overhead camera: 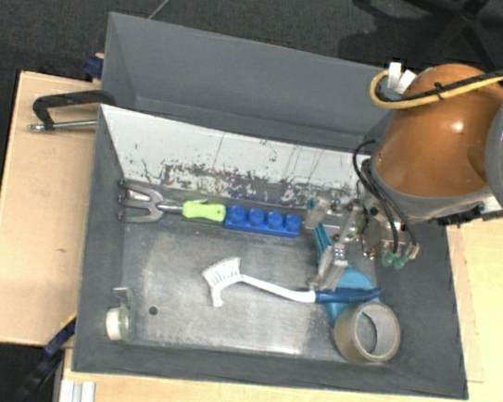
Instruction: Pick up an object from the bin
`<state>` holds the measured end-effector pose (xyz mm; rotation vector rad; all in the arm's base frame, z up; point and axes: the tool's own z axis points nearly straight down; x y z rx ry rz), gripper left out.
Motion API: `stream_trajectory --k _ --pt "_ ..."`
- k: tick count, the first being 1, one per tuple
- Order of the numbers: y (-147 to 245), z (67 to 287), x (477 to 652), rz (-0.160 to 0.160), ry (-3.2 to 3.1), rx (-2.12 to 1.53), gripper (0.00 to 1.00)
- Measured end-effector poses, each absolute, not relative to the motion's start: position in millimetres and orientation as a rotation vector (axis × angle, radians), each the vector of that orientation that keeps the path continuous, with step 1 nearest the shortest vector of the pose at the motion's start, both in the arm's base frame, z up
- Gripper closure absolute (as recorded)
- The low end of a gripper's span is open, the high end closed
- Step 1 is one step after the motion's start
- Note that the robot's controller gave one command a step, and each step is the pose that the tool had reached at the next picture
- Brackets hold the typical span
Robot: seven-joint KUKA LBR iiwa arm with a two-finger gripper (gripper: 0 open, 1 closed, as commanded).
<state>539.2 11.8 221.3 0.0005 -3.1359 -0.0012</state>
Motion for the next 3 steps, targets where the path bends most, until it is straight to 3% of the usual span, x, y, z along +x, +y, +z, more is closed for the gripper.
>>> stream_trajectory --k 1,3 --pt "12 226 540.7 -0.002 -3.145 0.0 0.0" --pt "62 102 558.9 -0.003 -3.13 0.177 0.0"
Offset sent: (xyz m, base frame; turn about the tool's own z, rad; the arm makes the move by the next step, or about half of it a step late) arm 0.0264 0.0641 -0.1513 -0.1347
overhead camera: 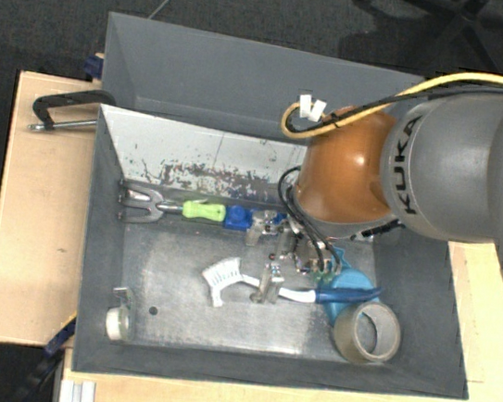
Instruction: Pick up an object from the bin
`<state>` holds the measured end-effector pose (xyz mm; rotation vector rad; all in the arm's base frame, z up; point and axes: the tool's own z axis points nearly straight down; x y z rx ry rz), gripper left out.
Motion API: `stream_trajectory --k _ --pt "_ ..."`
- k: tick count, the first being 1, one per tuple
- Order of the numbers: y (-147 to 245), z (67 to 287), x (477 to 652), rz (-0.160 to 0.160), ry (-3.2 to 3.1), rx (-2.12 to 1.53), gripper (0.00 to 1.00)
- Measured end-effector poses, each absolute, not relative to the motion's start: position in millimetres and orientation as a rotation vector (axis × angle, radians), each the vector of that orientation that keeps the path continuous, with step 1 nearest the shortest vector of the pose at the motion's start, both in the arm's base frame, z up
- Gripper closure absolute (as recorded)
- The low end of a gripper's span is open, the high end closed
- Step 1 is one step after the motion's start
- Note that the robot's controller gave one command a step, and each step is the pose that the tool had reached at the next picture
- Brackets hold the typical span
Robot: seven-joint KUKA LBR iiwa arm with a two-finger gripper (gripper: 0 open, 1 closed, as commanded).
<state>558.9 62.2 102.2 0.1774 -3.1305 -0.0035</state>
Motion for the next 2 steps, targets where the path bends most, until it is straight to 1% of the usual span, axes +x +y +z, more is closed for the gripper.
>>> stream_trajectory --k 1,2 --pt "58 113 557.5 -0.005 -3.143 -0.129 0.0" --pt "68 82 574.3 -0.004 -3.137 -0.193 0.0"
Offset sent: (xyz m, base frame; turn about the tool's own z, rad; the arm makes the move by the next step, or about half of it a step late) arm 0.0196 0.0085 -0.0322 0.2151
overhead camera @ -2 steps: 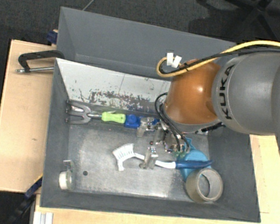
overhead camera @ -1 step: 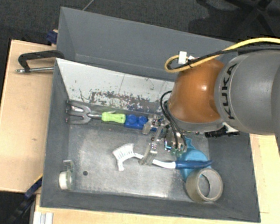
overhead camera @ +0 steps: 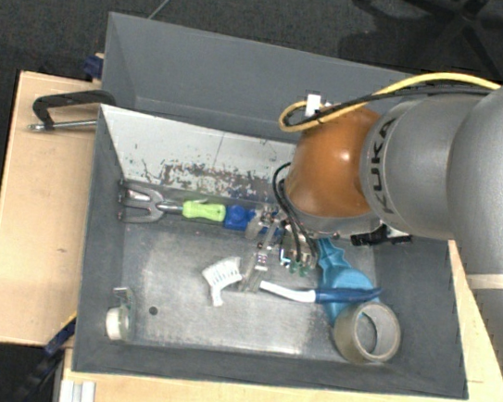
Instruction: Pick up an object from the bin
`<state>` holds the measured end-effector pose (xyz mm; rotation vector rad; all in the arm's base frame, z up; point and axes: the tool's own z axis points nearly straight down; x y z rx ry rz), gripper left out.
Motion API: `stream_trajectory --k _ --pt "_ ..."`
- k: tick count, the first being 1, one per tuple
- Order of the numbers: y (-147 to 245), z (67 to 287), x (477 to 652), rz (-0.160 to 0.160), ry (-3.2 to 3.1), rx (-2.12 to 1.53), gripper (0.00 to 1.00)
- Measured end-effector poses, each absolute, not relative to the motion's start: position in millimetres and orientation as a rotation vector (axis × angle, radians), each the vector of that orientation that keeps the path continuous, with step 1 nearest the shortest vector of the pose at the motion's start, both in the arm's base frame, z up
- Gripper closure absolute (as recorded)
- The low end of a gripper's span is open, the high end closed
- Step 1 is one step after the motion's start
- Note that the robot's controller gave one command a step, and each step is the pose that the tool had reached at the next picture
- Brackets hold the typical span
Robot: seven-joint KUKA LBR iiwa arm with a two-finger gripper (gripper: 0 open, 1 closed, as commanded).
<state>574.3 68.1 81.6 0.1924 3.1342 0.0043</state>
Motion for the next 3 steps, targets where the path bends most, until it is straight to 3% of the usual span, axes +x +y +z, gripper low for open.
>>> stream_trajectory --k 1,3 --pt "69.5 71.8 571.8 0.009 3.113 0.399 1.0" --pt "69.4 77.5 571.2 0.009 3.112 0.398 1.0"
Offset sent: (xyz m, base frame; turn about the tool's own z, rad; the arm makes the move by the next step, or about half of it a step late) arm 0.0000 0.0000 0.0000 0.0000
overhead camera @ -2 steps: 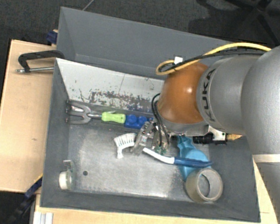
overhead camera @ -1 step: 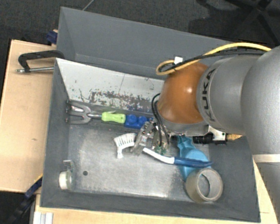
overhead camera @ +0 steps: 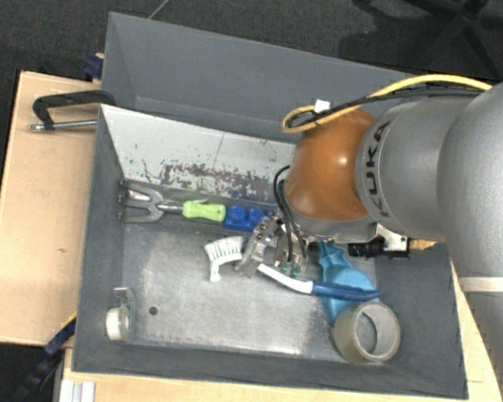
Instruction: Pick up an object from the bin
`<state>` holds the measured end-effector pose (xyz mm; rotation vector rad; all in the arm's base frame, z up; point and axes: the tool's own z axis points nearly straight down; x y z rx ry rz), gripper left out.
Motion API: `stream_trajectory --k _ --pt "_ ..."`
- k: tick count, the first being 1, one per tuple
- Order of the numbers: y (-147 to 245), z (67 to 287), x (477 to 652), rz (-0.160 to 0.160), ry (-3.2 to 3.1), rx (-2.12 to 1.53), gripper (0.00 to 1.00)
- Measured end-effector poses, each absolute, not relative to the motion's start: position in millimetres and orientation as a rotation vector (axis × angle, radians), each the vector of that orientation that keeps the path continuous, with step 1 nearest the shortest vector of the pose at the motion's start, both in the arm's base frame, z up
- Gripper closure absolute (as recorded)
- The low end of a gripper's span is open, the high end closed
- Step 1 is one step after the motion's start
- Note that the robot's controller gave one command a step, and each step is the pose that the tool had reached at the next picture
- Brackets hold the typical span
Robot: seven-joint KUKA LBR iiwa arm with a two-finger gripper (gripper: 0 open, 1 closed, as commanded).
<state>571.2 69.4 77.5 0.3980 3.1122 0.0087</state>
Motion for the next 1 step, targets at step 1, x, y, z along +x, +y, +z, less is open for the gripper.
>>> stream_trajectory --k 1 --pt "69.6 91.2 571.2 0.01 3.112 0.398 1.0"
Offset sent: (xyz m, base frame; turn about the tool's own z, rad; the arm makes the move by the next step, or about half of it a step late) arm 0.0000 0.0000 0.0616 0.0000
